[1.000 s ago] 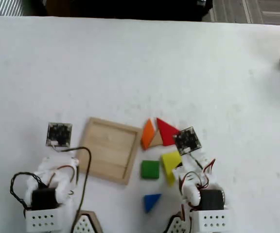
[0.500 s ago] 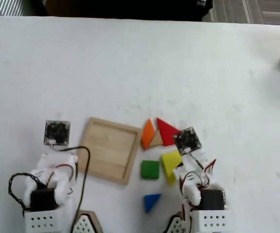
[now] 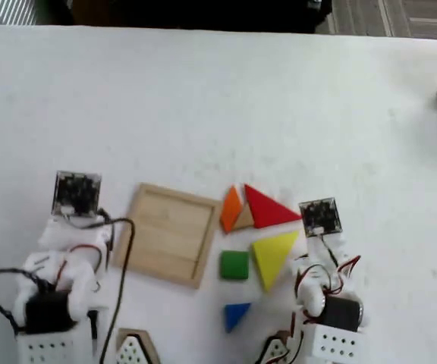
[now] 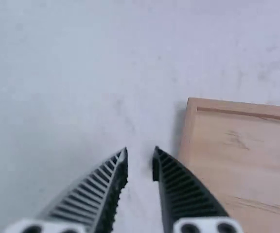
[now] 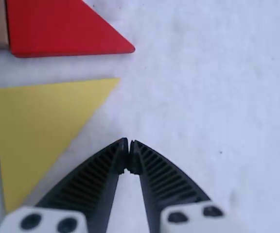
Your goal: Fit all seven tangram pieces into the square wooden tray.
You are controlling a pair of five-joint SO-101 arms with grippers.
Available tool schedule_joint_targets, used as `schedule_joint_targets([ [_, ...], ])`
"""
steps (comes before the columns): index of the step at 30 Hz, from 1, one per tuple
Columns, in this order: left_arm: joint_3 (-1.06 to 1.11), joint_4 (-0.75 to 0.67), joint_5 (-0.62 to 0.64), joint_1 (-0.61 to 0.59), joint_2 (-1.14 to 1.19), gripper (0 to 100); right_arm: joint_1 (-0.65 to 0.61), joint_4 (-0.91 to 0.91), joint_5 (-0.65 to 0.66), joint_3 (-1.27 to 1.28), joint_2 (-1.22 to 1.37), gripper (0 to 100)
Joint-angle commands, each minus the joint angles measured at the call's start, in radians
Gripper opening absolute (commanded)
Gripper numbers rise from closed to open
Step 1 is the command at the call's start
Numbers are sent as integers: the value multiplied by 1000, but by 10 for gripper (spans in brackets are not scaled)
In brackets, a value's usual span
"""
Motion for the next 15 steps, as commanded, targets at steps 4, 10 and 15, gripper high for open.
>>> schedule_joint_targets([
  [4, -219, -74, 137, 113, 582, 153, 19, 18, 137, -15, -15, 18],
  [10, -219, -199, 140, 217, 905, 154, 24, 42, 296, -31, -15, 18],
  [15, -224, -325, 138, 213, 1096, 154, -10, 35, 328, -29, -15, 18],
])
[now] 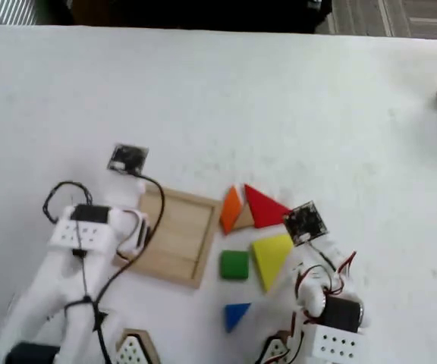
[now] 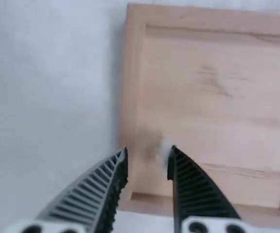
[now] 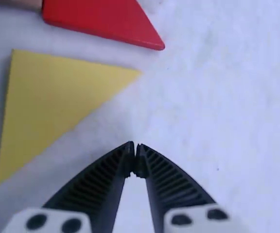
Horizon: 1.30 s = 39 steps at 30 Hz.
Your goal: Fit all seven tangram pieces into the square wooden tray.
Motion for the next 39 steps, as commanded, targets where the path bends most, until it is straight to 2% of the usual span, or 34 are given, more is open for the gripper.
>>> schedule_joint_targets([
  [1, -66, -94, 6, 13, 110, 154, -16, 1, 34, -26, -2, 18],
  [8, -196, -104, 5, -93, 242, 155, -16, 1, 34, -25, -2, 18],
  [10, -219, -104, -32, -111, 259, 155, -16, 1, 34, -25, -2, 18],
  [14, -230, -101, -103, -111, 260, 155, -16, 1, 34, -25, -2, 18],
  [25, -241, -118, -97, -110, 320, 153, -15, 1, 37, -25, -1, 18],
  [32, -416, 23, -69, -114, 510, 150, -15, 1, 38, -20, -1, 18],
  [34, -445, 57, -71, -114, 541, 124, -15, 1, 38, -20, -1, 18],
  [37, -453, 64, -72, -114, 550, 9, -15, 1, 38, -18, -1, 18],
  [39, -451, 68, -72, -114, 544, 37, -15, 1, 38, -18, -1, 18],
])
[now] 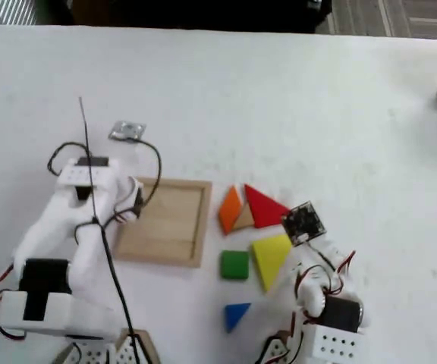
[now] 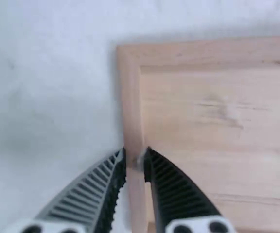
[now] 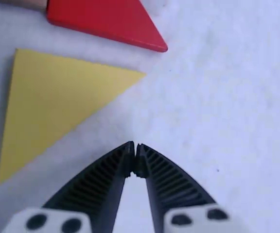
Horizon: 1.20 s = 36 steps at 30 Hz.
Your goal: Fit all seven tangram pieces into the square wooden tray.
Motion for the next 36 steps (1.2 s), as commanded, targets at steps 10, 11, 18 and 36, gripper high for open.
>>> schedule_joint_targets([
  [10, -25, 52, 14, -177, -76, 21, -8, 2, 32, -18, -1, 18],
  [11, -26, 54, 14, -202, -94, 21, -8, 2, 32, -17, -1, 18],
  [18, 14, 51, 15, -272, -213, 21, -8, 2, 32, -17, -1, 18],
  [36, 141, -38, 5, -277, -271, 129, -8, 2, 32, -17, -1, 18],
])
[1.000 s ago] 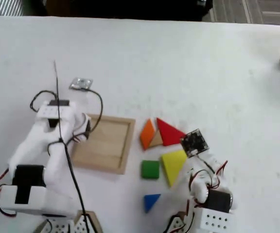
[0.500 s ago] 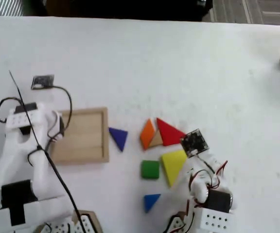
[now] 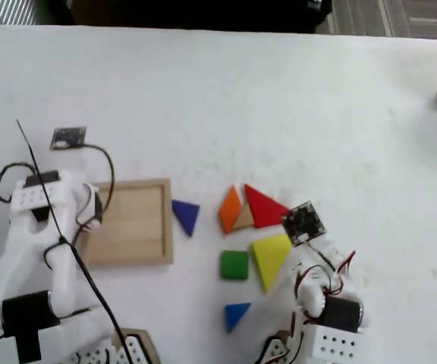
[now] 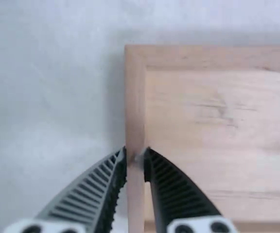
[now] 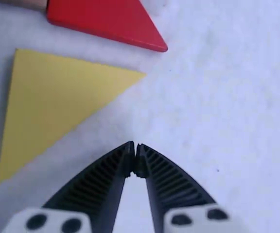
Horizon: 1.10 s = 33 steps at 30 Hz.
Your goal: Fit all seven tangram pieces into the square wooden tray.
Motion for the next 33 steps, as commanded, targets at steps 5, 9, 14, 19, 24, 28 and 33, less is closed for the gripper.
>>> schedule_joint_targets([
  [5, -3, -44, 3, -35, -48, 233, -8, 2, 32, -17, -1, 17],
  [9, -2, -44, 2, -36, -48, 238, -8, -2, 32, -18, -1, 18],
  [14, 0, -44, 2, -35, -48, 238, 7, -58, 32, -91, -2, 18],
  [19, 14, -44, 0, -27, -51, 238, 15, -88, 28, -282, 1, 18],
  [24, 15, -29, 0, 1, -47, 238, -117, -74, -11, -345, 2, 18],
  [28, 5, -26, 3, 8, -18, 238, -268, -81, -60, -339, 2, 18],
  [33, -127, 54, 3, 4, 137, 238, -446, -186, -149, -321, 7, 46],
])
